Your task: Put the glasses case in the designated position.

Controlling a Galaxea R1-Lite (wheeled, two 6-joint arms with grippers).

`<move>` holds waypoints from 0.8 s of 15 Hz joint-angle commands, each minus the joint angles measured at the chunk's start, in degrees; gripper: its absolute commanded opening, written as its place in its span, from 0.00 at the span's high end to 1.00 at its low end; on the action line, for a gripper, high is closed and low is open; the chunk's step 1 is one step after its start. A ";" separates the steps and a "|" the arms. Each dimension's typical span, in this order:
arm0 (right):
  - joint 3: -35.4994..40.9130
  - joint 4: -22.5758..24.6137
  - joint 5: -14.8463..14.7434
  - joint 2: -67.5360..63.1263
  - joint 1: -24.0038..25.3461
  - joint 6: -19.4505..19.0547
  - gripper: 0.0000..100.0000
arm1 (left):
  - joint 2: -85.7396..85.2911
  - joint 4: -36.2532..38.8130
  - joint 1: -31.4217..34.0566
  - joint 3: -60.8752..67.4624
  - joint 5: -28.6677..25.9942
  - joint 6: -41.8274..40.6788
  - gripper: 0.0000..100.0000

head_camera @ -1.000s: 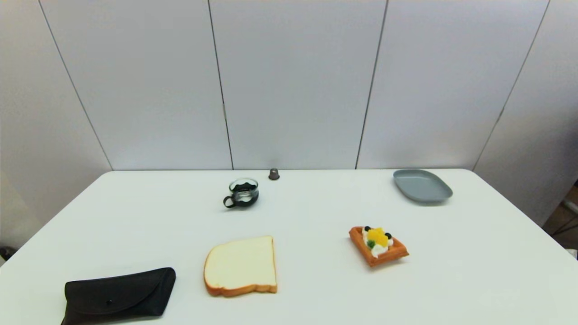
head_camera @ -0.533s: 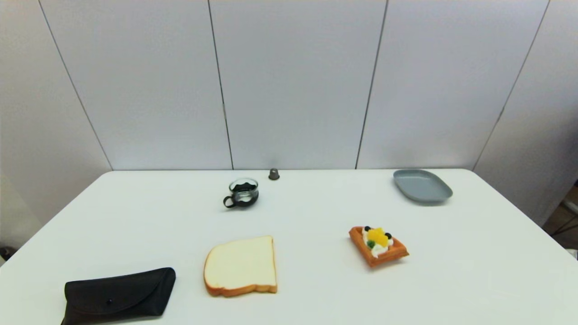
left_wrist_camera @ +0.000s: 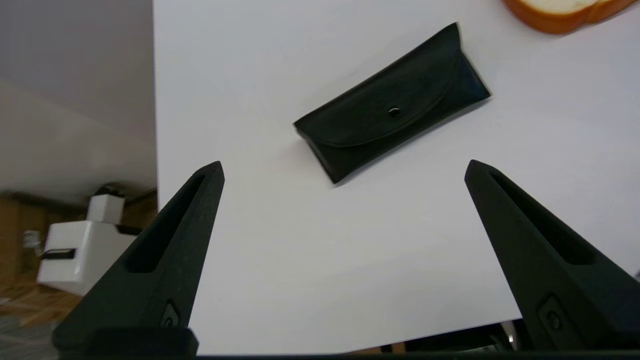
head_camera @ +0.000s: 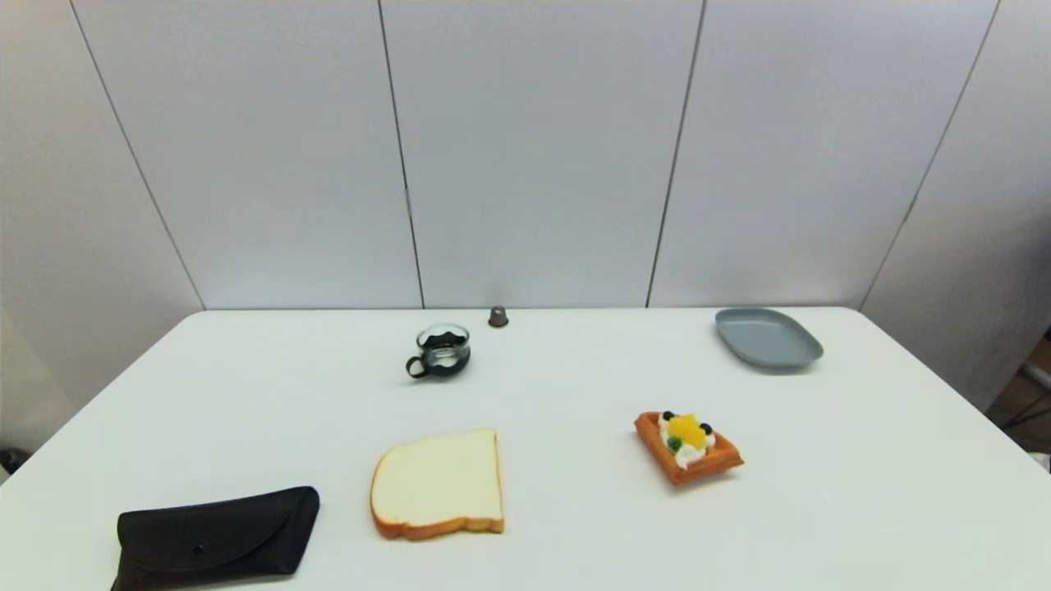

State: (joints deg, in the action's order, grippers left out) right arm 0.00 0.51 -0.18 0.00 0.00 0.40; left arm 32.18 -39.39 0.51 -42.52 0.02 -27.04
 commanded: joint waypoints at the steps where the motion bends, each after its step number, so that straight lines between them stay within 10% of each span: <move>1: 0.00 0.02 0.01 -0.09 0.09 -0.05 0.00 | 2.27 0.89 3.79 -0.72 -0.38 -1.09 0.00; 12: 0.00 0.10 0.01 -0.09 0.00 -0.05 0.00 | 17.04 -0.08 4.50 -10.83 -7.23 -9.88 0.00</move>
State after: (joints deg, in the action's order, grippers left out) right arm 0.00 0.52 -0.18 -0.02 0.00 0.44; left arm 42.74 -39.16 5.64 -49.47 -5.84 -34.43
